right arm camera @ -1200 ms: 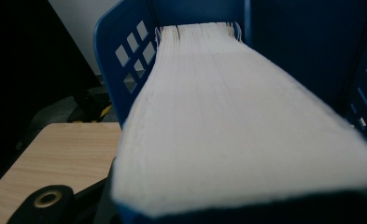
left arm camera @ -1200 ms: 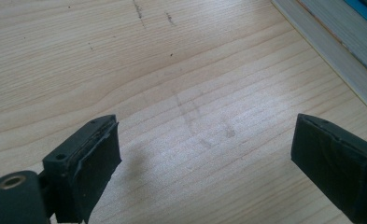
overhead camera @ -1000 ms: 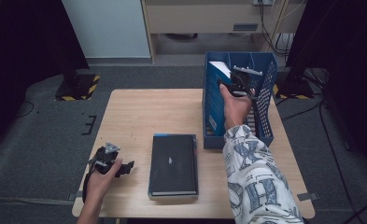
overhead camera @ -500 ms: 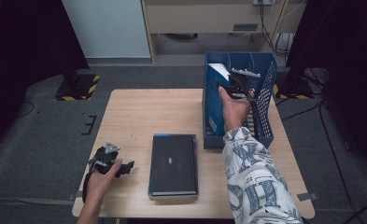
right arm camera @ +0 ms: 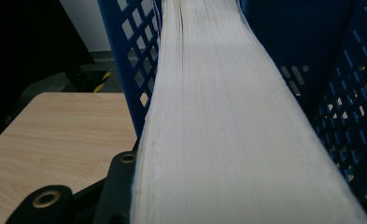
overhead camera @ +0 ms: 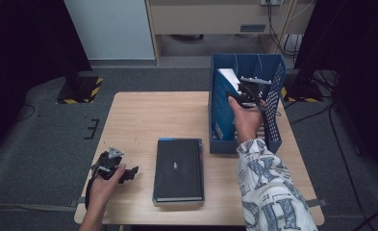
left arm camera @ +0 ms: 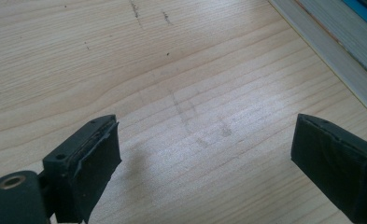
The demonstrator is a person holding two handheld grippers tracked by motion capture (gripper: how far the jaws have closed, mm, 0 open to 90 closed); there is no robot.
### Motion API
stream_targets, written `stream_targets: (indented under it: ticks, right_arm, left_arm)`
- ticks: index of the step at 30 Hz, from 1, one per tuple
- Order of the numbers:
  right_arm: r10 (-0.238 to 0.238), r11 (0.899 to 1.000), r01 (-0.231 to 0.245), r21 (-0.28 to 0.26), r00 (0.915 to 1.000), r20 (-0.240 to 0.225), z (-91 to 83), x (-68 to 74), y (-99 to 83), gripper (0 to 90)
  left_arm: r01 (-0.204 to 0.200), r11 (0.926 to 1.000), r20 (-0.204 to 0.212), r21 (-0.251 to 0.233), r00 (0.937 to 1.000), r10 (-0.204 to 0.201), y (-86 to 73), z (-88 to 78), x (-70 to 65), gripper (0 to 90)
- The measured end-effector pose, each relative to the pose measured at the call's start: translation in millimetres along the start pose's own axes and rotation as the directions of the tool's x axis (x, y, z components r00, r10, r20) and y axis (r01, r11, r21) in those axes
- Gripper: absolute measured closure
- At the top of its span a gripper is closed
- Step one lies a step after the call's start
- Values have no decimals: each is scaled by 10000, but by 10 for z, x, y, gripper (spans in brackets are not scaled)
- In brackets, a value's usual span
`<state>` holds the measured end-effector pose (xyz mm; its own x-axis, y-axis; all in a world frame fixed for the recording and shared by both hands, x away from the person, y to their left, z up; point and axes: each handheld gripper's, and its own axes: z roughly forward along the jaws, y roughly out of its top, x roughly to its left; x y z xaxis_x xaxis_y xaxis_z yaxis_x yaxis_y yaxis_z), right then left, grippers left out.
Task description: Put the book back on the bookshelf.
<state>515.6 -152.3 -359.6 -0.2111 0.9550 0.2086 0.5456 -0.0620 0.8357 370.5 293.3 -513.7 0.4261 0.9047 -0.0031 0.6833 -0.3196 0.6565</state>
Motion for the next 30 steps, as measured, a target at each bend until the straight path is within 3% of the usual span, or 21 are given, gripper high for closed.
stream_targets:
  ticks: [12,30]
  right_arm:
    - [-23,9998,25,180,9999,-121,-95,-4,-97,581]
    - [-73,10000,74,36,9995,-314,-187,-10,-242,524]
  left_arm:
    - [-20,10000,22,6,10000,20,1,5,-2,76]
    - [-25,10000,26,24,10000,25,-2,1,11,76]
